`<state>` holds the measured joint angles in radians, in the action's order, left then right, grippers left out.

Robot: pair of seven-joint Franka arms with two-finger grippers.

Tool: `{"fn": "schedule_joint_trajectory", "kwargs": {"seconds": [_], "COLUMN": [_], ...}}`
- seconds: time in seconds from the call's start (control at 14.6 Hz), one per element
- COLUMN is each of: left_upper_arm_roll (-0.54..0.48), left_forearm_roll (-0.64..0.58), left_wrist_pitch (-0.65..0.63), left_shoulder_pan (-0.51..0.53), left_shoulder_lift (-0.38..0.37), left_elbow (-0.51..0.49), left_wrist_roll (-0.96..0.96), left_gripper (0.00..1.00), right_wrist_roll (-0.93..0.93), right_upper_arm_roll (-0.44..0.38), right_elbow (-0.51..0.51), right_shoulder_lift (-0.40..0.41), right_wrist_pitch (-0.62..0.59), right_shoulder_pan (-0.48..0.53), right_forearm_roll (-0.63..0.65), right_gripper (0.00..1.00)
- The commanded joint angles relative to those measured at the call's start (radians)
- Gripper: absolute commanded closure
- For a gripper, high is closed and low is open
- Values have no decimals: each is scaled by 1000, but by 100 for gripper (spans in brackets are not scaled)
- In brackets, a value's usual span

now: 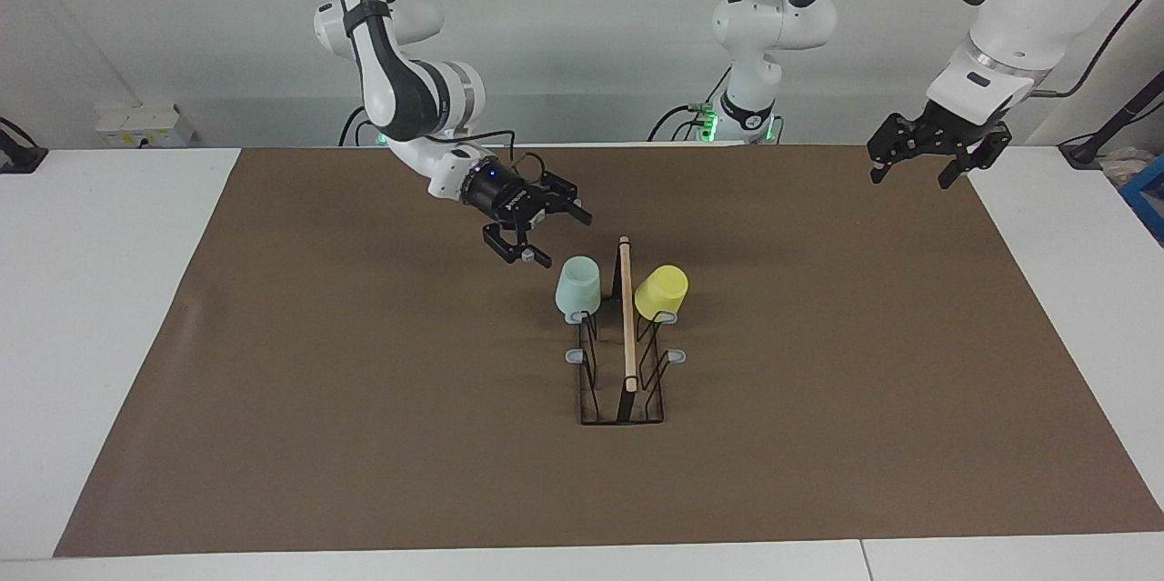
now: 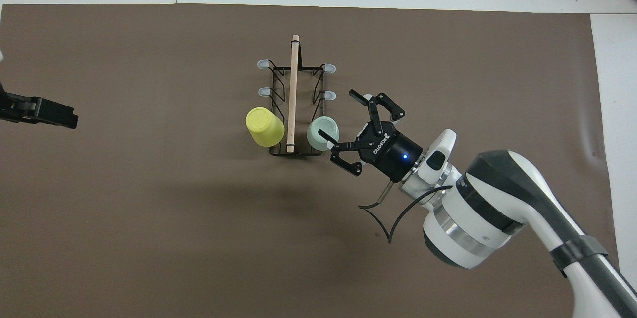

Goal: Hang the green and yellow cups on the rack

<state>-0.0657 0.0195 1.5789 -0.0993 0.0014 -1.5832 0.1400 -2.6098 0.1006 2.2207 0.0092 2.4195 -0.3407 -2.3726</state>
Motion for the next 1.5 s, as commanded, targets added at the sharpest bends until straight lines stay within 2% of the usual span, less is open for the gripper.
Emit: {"fn": "schedule_joint_trajectory", "kwargs": {"seconds": [0.0,0.14,0.27,0.62,0.82,1.03,1.23,1.44], "left_upper_arm_roll": [-6,-6,-5,-6,-6,-6,-6,-6], "left_forearm_roll": [-6,-6,-6,-6,-6,-6,-6,-6], "left_wrist_pitch": [3,4,-7,1,1,1,1,1], "left_shoulder_pan": [-10,-10,-14,-11,-13,-13,-13,-13], "left_shoulder_lift": [-31,-31,-31,-31,-31,-31,-31,-31], "left_elbow": [-31,-29,-30,-31,-31,-31,-31,-31], "left_wrist_roll": [-10,-8,-10,-10,-10,-10,-10,-10], "left_gripper": [0,0,0,0,0,0,0,0], "right_wrist_roll": [210,437,590,815,908,1028,1218,1381], "right_upper_arm_roll": [-4,-4,-5,-7,-7,-9,-9,-4], "right_elbow": [-54,-94,-119,-205,-286,-352,-430,-472], "right_shoulder_lift": [-57,-84,-110,-110,-109,-110,-110,-114], "right_wrist_pitch": [81,73,24,-345,-503,-603,-721,-760], "right_shoulder_pan": [63,112,166,383,454,491,508,493], "right_forearm_roll": [323,641,862,1276,1430,1565,1807,2036], "right_gripper": [0,0,0,0,0,0,0,0]}}
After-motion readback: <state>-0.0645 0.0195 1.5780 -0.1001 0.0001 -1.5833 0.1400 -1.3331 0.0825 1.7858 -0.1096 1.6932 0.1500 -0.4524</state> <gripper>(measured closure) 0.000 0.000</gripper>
